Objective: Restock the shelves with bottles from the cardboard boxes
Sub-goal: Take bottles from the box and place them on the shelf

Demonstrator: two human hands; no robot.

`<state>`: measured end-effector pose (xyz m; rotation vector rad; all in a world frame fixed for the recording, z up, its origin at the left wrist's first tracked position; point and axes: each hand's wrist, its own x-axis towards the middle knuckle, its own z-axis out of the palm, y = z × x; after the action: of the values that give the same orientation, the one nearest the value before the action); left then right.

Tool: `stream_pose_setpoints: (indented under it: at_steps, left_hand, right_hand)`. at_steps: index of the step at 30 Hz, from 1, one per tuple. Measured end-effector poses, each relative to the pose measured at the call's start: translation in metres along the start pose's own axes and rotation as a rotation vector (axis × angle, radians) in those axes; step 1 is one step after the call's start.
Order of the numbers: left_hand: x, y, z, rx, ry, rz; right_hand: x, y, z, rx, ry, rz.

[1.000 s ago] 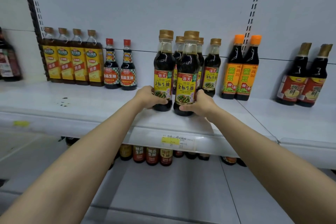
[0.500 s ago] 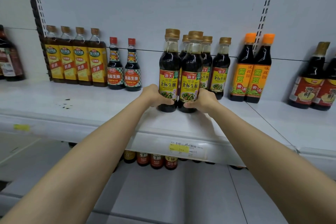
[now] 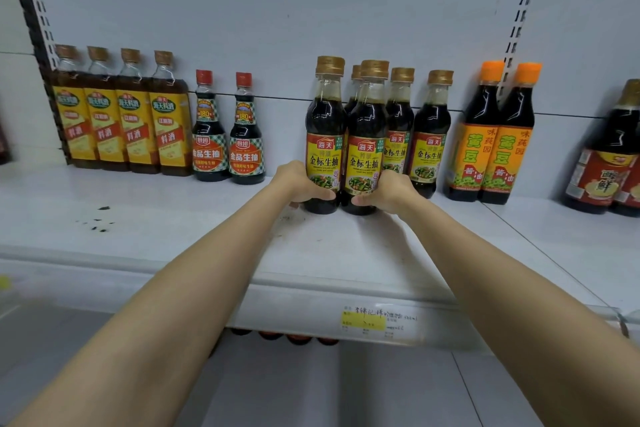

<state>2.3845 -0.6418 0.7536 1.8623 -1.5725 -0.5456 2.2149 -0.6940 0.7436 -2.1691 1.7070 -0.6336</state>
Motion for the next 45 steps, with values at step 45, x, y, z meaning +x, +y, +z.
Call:
stream_pose_setpoints:
  at_steps: [45]
  left_hand:
    - [-0.091, 0.012, -0.009, 0.063, 0.225, -0.036]
  right_hand:
    - [-0.099, -0.028, -0.021, 0.077, -0.061, -0.264]
